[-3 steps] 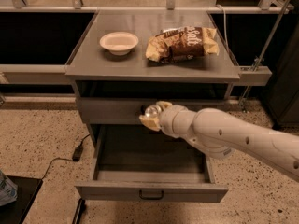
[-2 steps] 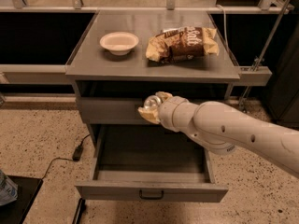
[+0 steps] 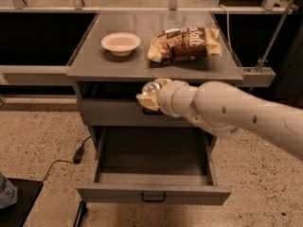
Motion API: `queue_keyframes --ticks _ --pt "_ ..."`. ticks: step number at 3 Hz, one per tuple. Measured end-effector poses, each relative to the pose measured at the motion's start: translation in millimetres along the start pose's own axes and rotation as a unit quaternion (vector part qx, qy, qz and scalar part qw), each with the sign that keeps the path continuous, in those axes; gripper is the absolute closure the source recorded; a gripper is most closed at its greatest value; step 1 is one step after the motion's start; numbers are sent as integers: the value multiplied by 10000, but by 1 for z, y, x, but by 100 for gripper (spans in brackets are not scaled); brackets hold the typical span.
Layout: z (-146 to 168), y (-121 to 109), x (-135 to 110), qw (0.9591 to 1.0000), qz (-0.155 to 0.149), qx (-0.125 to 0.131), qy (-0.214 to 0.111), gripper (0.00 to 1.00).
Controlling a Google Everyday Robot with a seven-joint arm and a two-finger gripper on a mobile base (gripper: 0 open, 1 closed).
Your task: Pick green can from middle drawer and place on counter
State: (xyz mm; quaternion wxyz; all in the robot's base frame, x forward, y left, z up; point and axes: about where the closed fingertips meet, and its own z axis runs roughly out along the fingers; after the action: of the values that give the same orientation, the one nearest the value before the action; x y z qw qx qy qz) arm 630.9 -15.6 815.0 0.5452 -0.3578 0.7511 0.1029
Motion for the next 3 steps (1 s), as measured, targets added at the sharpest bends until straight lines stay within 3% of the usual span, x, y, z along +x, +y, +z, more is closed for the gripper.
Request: queue_keyframes --ticks 1,2,3 --pt "-8 -21 -115 9973 -497 -132 -517 100" --pt "3 -40 -184 9941 -788 -319 -668 100" --pt "67 -48 -190 9932 -764 -839 -269 100"
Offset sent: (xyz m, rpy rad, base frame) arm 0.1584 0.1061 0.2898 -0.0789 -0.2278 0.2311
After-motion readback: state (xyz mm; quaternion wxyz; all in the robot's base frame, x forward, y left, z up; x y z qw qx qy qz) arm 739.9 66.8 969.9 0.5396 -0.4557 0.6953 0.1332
